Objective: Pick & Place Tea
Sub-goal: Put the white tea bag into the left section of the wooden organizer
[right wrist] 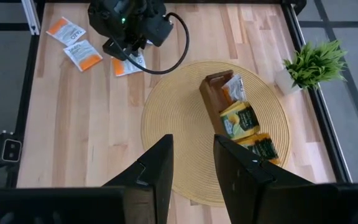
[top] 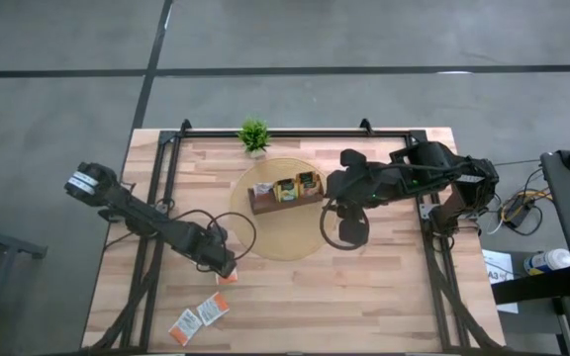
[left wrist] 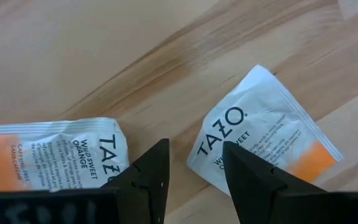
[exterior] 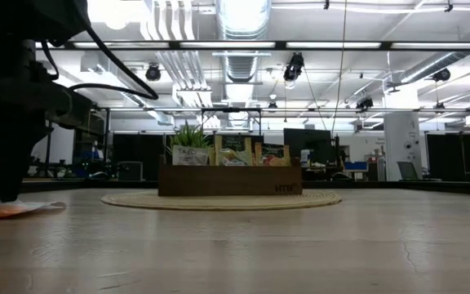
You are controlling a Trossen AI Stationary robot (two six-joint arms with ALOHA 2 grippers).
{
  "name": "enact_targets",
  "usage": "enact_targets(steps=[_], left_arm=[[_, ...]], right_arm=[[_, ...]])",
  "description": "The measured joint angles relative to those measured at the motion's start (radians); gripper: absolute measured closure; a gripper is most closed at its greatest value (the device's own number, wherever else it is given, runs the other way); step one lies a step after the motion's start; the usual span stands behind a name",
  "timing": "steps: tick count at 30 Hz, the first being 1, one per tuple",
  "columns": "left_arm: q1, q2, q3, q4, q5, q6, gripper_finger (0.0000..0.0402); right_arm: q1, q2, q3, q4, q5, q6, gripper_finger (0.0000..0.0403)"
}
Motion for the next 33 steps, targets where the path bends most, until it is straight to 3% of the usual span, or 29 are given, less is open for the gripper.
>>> enact_targets(steps=[9, 18, 27, 33], left_arm=[[0.001, 0.000, -0.023, 0.013, 0.037, -0.001, 0.0278], [0.001, -0.002, -0.034, 0.015, 0.040, 0.035, 0.0393], [0.001, -0.021, -0.011, 0.044, 0.042, 0.037, 0.0401], [0.008, -0.054, 0.045, 0.034, -0.031, 0.061, 0.0401]], right_arm=[[0.000, 0.000, 0.000, 0.000, 0.023, 0.000, 0.0289], [0.000, 0.000, 0.000, 0.000, 0.027, -0.001, 0.0289], [0.000, 0.000, 0.000, 0.000, 0.026, -0.001, 0.0289], [0.001, 0.000, 0.000, 0.000, 0.026, -0.001, 0.0289]])
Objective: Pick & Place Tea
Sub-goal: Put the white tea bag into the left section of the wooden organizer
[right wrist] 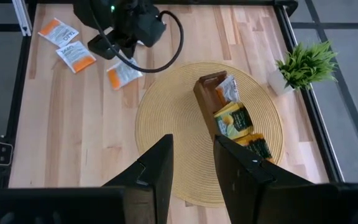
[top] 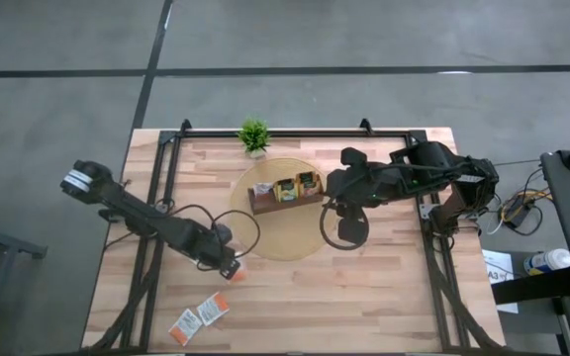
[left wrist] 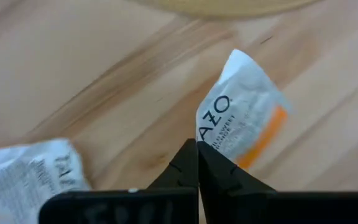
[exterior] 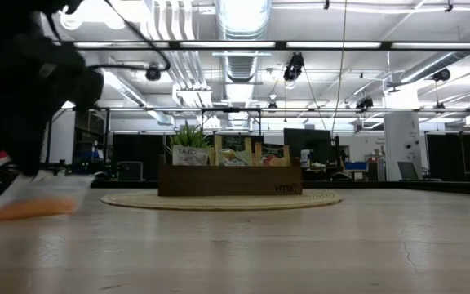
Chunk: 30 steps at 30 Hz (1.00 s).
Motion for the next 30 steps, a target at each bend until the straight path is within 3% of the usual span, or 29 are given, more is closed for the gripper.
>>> enact_targets(steps=[13, 30], left_arm=[[0.104, -0.016, 0.137, -0.013, -0.104, 0.215, 0.0401], [0.448, -0.017, 0.279, -0.046, -0.127, 0.696, 0.0401]], right_arm=[[0.000, -0.014, 0.000, -0.003, -0.001, 0.004, 0.0289], [0.001, -0.021, 0.000, -0.041, -0.001, 0.060, 0.0299]])
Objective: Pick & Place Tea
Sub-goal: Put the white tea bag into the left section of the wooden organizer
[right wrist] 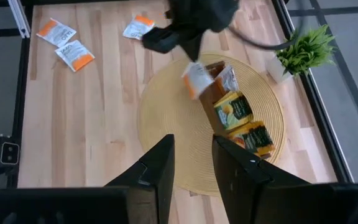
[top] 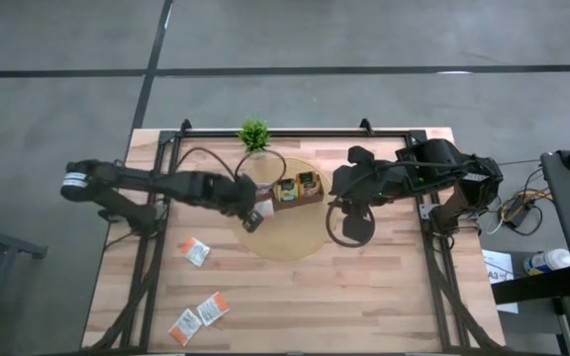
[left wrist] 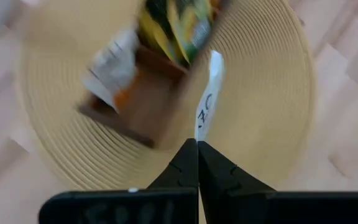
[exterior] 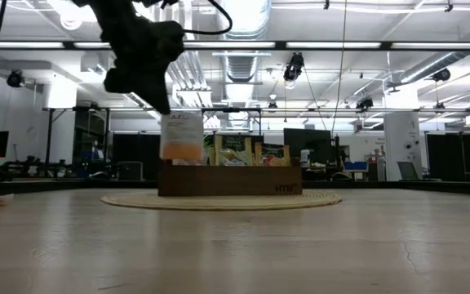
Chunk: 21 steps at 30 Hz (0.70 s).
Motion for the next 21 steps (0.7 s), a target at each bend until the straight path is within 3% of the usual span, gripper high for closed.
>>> enact_targets(steps=[11, 21], left_arm=[[0.201, 0.000, 0.024, -0.006, 0.003, 0.215, 0.0401], [0.225, 0.003, 0.023, 0.040, 0.053, 0.261, 0.0401]], right_arm=[[0.000, 0.000, 0.000, -0.006, 0.000, 0.000, 0.0316], [0.000, 0.000, 0.000, -0.006, 0.000, -0.009, 0.0330]])
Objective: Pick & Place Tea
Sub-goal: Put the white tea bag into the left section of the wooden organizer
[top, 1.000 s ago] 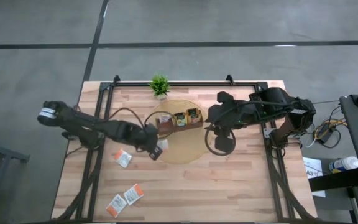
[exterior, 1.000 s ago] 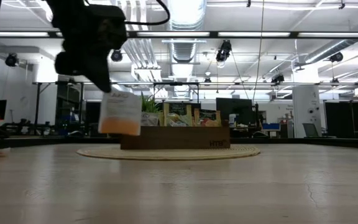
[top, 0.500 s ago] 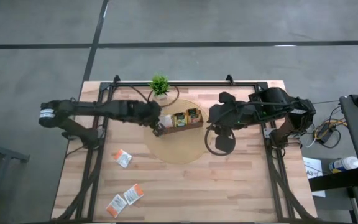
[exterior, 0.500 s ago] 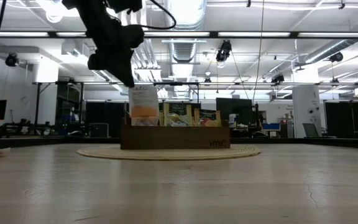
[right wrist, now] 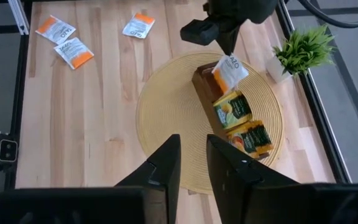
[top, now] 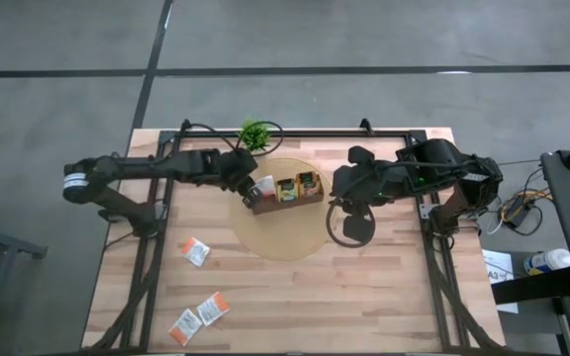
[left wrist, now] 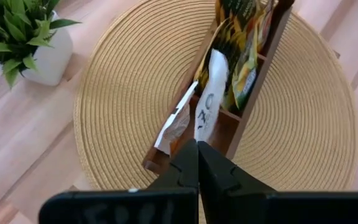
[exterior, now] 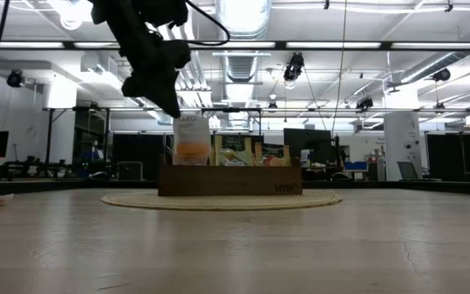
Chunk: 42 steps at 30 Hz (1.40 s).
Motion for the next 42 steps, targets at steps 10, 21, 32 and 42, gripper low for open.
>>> enact_targets(steps=[10, 21, 32, 42], left_arm=[[0.000, 0.069, -0.015, 0.026, 0.011, 0.023, 0.0402], [0.000, 0.102, -0.034, 0.021, 0.008, 0.029, 0.0402], [0.005, 0.097, -0.030, 0.014, 0.008, 0.054, 0.0402], [0.022, 0.095, 0.032, -0.031, 0.008, 0.104, 0.0402]], right_arm=[[0.000, 0.000, 0.000, 0.001, 0.000, 0.000, 0.0327], [0.000, 0.000, 0.000, 0.001, 0.000, 0.004, 0.0332], [0.000, 0.000, 0.000, 0.001, 0.000, 0.000, 0.0335], [0.000, 0.000, 0.000, 0.002, 0.000, 0.000, 0.0331]])
